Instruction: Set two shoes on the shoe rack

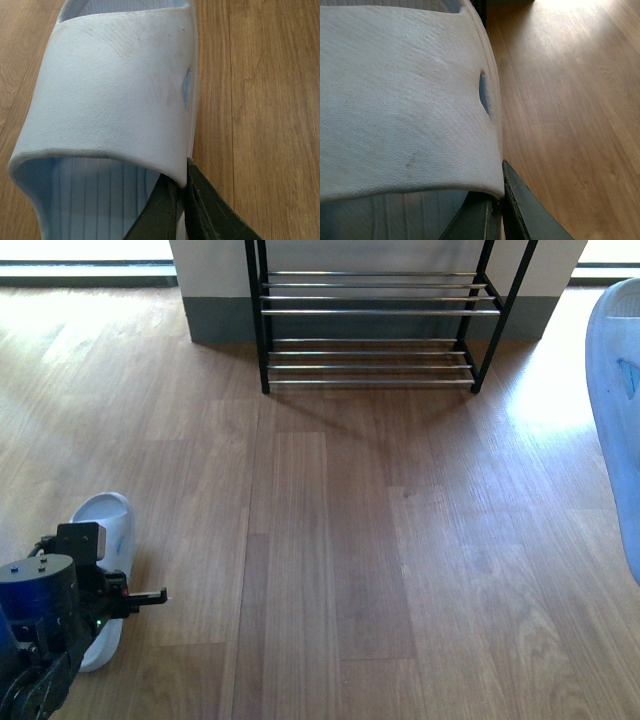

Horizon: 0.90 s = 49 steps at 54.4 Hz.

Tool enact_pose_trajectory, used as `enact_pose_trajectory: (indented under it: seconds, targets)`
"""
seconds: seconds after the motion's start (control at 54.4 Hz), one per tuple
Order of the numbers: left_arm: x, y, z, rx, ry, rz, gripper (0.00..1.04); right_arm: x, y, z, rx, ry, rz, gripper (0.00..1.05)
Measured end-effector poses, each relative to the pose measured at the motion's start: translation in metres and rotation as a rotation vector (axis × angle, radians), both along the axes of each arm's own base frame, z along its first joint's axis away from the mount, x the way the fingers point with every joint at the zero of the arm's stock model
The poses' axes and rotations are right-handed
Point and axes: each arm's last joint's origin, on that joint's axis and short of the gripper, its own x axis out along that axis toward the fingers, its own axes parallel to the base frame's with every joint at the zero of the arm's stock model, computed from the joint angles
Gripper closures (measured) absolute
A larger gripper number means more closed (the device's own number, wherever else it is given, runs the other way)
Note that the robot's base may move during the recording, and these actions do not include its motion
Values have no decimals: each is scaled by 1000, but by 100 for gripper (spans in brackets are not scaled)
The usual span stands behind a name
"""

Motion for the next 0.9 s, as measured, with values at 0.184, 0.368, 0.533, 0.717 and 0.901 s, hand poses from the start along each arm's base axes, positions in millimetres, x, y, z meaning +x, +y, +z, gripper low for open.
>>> enact_pose_trajectory:
  seconds: [0.184, 0.368, 0.533, 0.717, 0.901]
  targets:
    - [0, 0, 0, 0, 0, 0, 103, 0, 0, 0, 0, 0, 0, 103]
    - [0, 0, 0, 0, 0, 0, 103, 0, 0, 0, 0, 0, 0, 103]
    - [0, 0, 0, 0, 0, 0, 103, 0, 0, 0, 0, 0, 0, 103]
    - [0, 0, 0, 0, 0, 0, 103, 0, 0, 0, 0, 0, 0, 103]
    - [0, 0, 0, 0, 0, 0, 103, 0, 0, 0, 0, 0, 0, 103]
